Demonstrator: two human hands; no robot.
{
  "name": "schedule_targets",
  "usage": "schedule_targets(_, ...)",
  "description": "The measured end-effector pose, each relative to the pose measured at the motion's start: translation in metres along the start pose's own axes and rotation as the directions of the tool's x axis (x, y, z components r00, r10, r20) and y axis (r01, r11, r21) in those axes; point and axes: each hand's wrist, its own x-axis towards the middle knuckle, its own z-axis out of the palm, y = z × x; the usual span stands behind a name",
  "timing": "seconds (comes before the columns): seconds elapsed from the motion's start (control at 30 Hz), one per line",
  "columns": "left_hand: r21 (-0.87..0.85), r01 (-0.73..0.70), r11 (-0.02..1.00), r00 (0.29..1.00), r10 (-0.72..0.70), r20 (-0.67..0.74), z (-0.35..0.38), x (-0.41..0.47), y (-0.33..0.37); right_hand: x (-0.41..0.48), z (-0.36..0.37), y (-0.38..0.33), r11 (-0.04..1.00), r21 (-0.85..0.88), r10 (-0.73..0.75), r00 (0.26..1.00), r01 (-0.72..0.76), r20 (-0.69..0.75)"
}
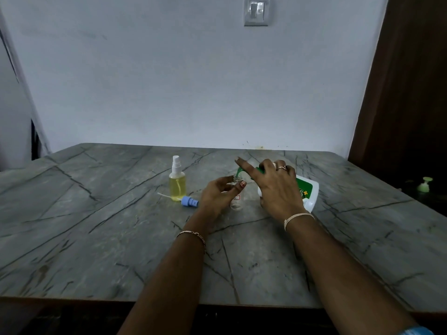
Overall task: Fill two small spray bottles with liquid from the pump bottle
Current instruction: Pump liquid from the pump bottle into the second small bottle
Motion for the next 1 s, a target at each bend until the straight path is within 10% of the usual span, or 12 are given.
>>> schedule_targets(1.0,-0.094,0.040,0.995,0.996,-0.032,0.086,-0.0029,0.0012,0.0007,0.0011,-0.0029,-0.0025,0.994,0.107,0.003,0.996,-0.013,0.090)
